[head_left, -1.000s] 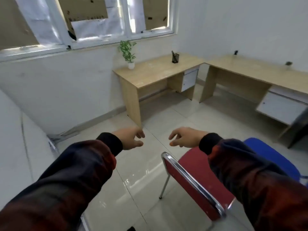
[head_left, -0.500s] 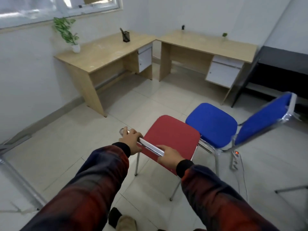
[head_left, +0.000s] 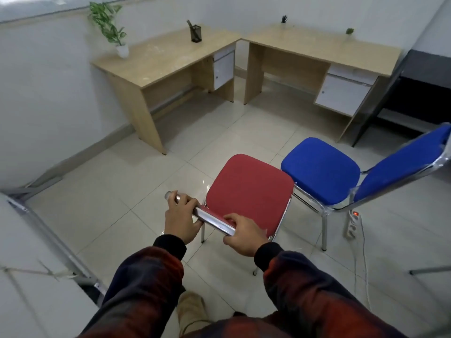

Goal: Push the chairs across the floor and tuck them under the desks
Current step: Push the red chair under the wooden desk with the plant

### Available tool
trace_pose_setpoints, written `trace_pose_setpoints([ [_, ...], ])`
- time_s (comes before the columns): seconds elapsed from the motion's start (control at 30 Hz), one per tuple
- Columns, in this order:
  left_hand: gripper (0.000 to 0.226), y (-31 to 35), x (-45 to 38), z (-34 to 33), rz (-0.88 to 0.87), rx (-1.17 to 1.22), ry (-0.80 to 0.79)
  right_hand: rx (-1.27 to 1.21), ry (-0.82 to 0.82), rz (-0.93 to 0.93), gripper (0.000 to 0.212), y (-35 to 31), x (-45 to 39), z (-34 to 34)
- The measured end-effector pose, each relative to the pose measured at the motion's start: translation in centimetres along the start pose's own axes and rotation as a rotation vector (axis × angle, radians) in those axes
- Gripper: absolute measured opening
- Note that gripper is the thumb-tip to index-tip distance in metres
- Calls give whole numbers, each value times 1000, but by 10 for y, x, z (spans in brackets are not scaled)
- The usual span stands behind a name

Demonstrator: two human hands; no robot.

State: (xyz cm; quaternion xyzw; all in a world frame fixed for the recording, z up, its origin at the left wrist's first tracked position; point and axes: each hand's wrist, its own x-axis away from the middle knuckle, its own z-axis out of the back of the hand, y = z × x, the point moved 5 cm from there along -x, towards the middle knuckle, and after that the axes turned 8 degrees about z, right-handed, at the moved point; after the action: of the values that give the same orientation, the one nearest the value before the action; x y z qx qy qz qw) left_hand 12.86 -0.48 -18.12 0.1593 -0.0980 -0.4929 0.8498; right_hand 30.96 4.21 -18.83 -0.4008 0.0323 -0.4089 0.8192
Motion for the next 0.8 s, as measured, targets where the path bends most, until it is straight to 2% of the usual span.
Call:
trace_pose_setpoints([
  [0.17, 30, 3, 9, 3, 32, -17, -19, -7, -11, 43, 63, -3, 4, -2],
  [0.37, 23, -6, 43, 3, 73, -54, 31, 15, -106, 91, 64, 2, 17, -13],
  [0.67, 18, 13, 52, 3, 74, -112, 36, 64, -149, 104, 68, 17, 12, 17],
  [0.8, 16, 20, 43, 4, 48, -133, 16, 96, -83, 116, 47, 22, 4, 36],
])
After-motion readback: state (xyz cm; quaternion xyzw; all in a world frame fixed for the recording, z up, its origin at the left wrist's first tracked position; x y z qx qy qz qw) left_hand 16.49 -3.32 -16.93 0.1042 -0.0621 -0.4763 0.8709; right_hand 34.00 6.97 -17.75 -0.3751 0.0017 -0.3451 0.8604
